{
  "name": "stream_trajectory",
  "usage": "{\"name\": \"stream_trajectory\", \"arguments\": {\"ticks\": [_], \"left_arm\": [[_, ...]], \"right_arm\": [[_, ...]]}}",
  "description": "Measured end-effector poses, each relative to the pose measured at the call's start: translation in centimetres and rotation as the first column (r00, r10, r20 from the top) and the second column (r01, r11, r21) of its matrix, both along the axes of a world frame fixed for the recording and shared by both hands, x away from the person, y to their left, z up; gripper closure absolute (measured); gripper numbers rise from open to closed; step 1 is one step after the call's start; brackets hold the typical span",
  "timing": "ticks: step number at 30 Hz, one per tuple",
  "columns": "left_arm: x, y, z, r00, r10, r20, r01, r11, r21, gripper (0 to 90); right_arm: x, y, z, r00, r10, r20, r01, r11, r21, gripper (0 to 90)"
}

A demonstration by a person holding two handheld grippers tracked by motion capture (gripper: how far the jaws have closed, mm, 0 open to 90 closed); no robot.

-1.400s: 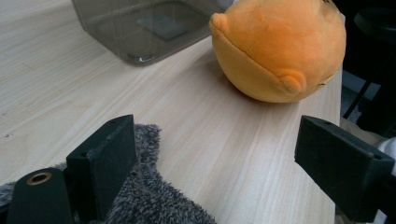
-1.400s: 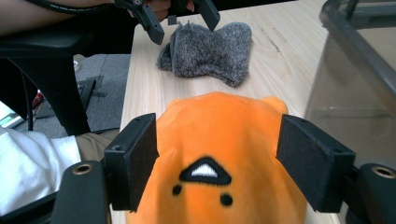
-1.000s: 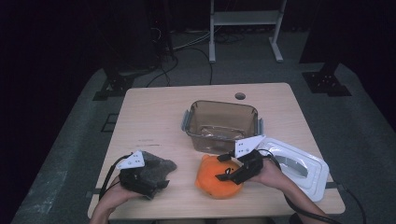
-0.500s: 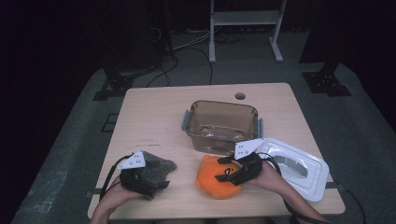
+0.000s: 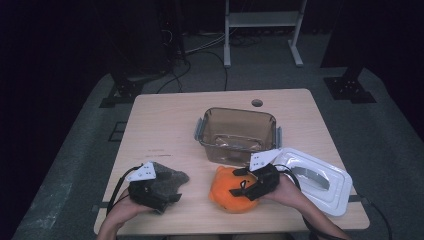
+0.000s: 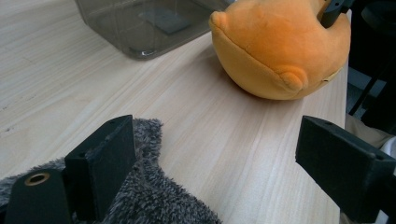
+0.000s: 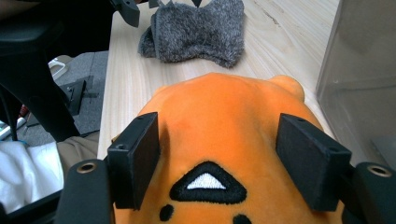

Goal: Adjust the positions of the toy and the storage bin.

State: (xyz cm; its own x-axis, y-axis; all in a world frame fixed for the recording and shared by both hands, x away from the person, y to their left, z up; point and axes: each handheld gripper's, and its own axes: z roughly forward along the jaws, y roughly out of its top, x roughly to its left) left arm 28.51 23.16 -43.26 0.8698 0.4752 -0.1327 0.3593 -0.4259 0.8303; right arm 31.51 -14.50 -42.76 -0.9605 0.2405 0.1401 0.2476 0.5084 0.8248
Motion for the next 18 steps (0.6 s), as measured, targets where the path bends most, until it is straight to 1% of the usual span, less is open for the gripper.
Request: {"name": "stream_trajectory", "arguments": {"ticks": [5, 11, 18], "left_arm": [[-0.01, -0.03, 0.00, 1.0000, -0.002, 0.001, 0.002, 1.0000, 0.000, 11.6], [-0.01, -0.06, -0.01, 1.0000, -0.001, 0.000, 0.001, 1.0000, 0.001, 11.6], [-0.01, -0.08, -0.02, 1.0000, -0.002, -0.001, 0.002, 1.0000, 0.003, 11.5]], "right_arm": [[-0.02, 0.11, -0.01, 0.9999, -0.010, 0.006, 0.010, 0.9999, -0.010, 30.7], [-0.04, 0.10, -0.02, 0.9998, -0.019, 0.001, 0.019, 0.9996, -0.021, 37.1], [-0.10, 0.13, 0.06, 0.9999, -0.010, 0.004, 0.010, 0.9994, -0.033, 49.4]]}}
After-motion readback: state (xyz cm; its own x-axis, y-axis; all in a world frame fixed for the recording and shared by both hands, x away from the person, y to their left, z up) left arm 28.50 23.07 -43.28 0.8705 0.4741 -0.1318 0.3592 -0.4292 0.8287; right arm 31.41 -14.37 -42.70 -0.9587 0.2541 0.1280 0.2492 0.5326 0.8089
